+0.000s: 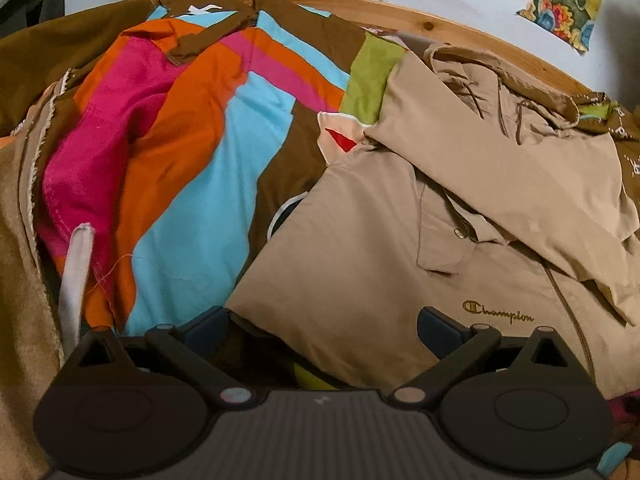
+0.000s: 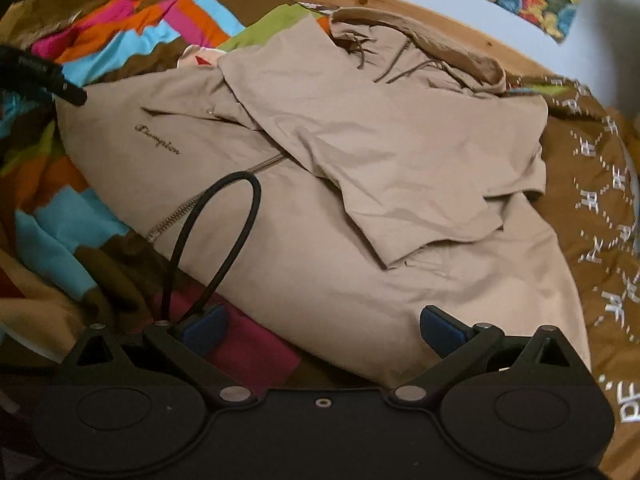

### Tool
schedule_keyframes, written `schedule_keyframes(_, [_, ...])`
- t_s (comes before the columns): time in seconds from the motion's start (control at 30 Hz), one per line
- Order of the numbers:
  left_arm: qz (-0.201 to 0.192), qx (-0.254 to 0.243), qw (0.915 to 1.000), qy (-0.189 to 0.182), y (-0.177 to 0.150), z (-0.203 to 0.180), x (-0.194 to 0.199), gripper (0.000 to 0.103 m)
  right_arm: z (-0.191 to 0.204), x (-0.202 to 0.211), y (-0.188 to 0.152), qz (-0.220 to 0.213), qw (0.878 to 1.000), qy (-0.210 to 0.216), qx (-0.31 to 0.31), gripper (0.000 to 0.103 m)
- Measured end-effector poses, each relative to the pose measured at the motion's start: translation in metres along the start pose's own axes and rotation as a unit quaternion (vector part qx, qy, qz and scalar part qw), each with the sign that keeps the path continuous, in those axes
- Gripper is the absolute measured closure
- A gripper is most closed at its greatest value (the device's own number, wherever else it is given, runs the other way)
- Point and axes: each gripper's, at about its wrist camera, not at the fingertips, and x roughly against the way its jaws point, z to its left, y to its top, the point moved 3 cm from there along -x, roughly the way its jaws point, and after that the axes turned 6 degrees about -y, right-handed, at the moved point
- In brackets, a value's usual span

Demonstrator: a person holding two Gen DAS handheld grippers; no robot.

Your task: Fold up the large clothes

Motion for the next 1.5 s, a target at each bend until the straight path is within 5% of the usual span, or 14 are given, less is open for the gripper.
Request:
schedule_keyframes(0.2, [0.002,-0.023,0.9997,0.009,-0.002,-0.003,-0.003,0.001,-0.03,0.022,-0.006,-0.014,1.0,0.003,0.001,0.001])
schedule_keyframes(0.37, [0.005,-0.03,0.9995,0.01,-0.003,-0.005,-0.004,0.001,-0.061,0.033,-0.021,0.008,0.998,-0.051,0.018,0.001])
schedule_keyframes(0.53, [0.006,-0.035,0.9993,0.009,-0.004,-0.007,-0.005,0.001,-0.057,0.014,-0.038,0.036,0.989,-0.091,0.107,0.001])
schedule_keyframes(0.8, [0.0,-0.049,0.9988,-0.006,-0.006,-0.012,-0.001,0.001,-0.048,-0.012,-0.029,-0.028,0.977,-0.142,0.159,0.001])
schedule_keyframes(0.97, [-0.021,-0.07,0.9842,-0.161,-0.004,-0.031,0.021,0.001,-0.071,-0.001,0.004,-0.07,0.99,-0.111,0.051,0.015])
schedule_keyframes(1.07, [-0.037,-0.132,0.9684,-0.208,-0.013,-0.052,0.035,0.001,-0.09,-0.002,0.027,-0.072,0.995,-0.071,-0.021,0.034])
schedule_keyframes(1.17, [-0.034,-0.197,0.959,-0.201,-0.027,-0.072,0.036,0.001,-0.101,-0.009,0.048,-0.067,0.995,-0.046,-0.058,0.061])
schedule_keyframes(1.27, [-0.016,-0.253,0.953,-0.165,-0.04,-0.086,0.025,0.001,-0.101,-0.016,0.063,-0.061,0.996,-0.025,-0.062,0.073])
schedule_keyframes(1.5, [-0.009,-0.335,0.9386,-0.084,-0.061,-0.101,0.012,0.004,-0.107,-0.018,0.071,-0.069,0.993,-0.017,-0.096,0.086])
